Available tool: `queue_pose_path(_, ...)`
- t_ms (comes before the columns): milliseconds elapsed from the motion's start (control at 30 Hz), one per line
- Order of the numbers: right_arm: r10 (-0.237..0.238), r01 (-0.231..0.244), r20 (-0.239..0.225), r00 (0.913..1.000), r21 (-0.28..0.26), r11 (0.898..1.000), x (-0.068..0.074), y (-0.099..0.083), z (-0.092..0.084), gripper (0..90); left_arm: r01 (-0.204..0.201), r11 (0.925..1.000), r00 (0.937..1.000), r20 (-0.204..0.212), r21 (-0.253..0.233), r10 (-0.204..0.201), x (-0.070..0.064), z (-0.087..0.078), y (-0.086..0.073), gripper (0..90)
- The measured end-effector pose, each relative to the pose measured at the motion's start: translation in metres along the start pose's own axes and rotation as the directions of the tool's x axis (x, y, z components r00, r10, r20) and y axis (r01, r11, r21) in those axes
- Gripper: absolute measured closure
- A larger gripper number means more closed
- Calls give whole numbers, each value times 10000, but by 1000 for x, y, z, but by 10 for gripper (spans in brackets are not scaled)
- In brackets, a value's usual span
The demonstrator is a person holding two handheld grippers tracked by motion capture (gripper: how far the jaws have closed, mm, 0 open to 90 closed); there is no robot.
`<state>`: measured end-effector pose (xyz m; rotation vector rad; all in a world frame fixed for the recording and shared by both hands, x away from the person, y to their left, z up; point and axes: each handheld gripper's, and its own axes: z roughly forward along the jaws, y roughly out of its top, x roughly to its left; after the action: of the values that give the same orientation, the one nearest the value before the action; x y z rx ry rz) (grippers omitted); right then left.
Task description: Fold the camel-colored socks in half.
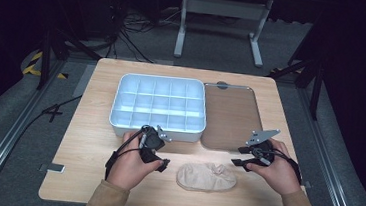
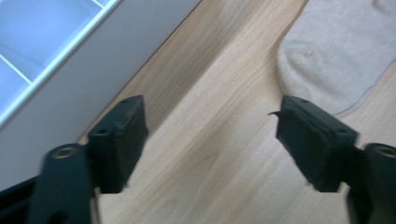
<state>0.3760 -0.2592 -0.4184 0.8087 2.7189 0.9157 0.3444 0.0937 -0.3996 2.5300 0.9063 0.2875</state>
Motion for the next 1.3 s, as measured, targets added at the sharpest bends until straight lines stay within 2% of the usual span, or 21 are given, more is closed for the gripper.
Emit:
queue_pose_path(67, 98, -98, 22, 9999, -161, 9998, 0, 0, -2, 473, 128, 9999, 9999, -100, 43, -127, -1, 1, 1, 215)
queue_pose_path(100, 229, -227, 43, 9997, -423, 9988, 0, -1, -6, 474, 136, 9999, 9998, -174, 68, -135, -2, 1, 3, 217)
queue_pose_path(200, 316, -309, 94, 9995, -601, 9977, 0, -2, -8, 484, 139, 9999, 9998, -128, -35, -139, -2, -1, 5, 222)
queue_pose_path(300, 360, -348, 150, 9992, -707, 9969, 1, -3, -9, 486, 192, 9998, 9998, 25, 69, -192, 0, -4, 5, 266)
queue_pose_path(433, 502, -491, 122, 9987, -774, 9958, 2, -7, -10, 489, 371, 9993, 9991, 226, -44, -370, 0, -9, 9, 340)
queue_pose_path(567, 679, -666, 113, 9976, -910, 9936, 2, -10, -13, 490, 354, 9993, 9985, 411, -139, -348, -3, -9, 12, 340)
queue_pose_path(600, 721, -710, 80, 9974, -990, 9925, 2, -10, -14, 499, 288, 9995, 9976, 636, -142, -278, -6, -10, 13, 346)
queue_pose_path(667, 871, -869, -24, 9962, -1032, 9909, 2, -11, -15, 509, 264, 9995, 9975, 663, -196, -250, -10, -11, 16, 353)
queue_pose_path(800, 872, -870, -29, 9962, -1055, 9906, 4, -11, -14, 509, 159, 9992, 9959, 897, -355, -127, -17, -11, 20, 360)
queue_pose_path(900, 950, -962, -160, 9953, -1070, 9896, 6, -13, -15, 506, 42, 9985, 9924, 1229, -541, 24, -25, -9, 23, 381)
queue_pose_path(967, 1077, -1104, -308, 9937, -1093, 9879, 6, -15, -16, 508, 119, 9987, 9891, 1473, -499, -44, -28, -5, 24, 404)
queue_pose_path(1000, 1202, -1242, -407, 9919, -1159, 9855, 6, -16, -18, 518, 287, 9987, 9856, 1675, -431, -211, -30, -4, 25, 411)
queue_pose_path(1033, 1363, -1415, -502, 9894, -1205, 9826, 6, -17, -20, 533, 603, 9974, 9816, 1836, -383, -523, -30, -2, 25, 432)
queue_pose_path(1067, 1439, -1497, -534, 9881, -1259, 9807, 6, -18, -21, 538, 975, 9947, 9738, 2093, -322, -886, -30, -2, 25, 468)
queue_pose_path(1133, 1561, -1620, -542, 9863, -1323, 9779, 6, -19, -24, 546, 1527, 9873, 9598, 2446, -431, -1377, -30, 0, 25, 483)
queue_pose_path(1200, 1632, -1692, -547, 9851, -1329, 9766, 6, -21, -25, 549, 1713, 9844, 9596, 2334, -408, -1573, -29, 1, 26, 497)
queue_pose_path(1267, 1700, -1763, -573, 9838, -1315, 9755, 6, -23, -25, 549, 1698, 9847, 9628, 2195, -378, -1576, -28, 4, 27, 499)
queue_pose_path(1300, 1704, -1767, -577, 9837, -1295, 9757, 6, -23, -25, 549, 1798, 9833, 9597, 2243, -275, -1693, -29, 6, 27, 508)
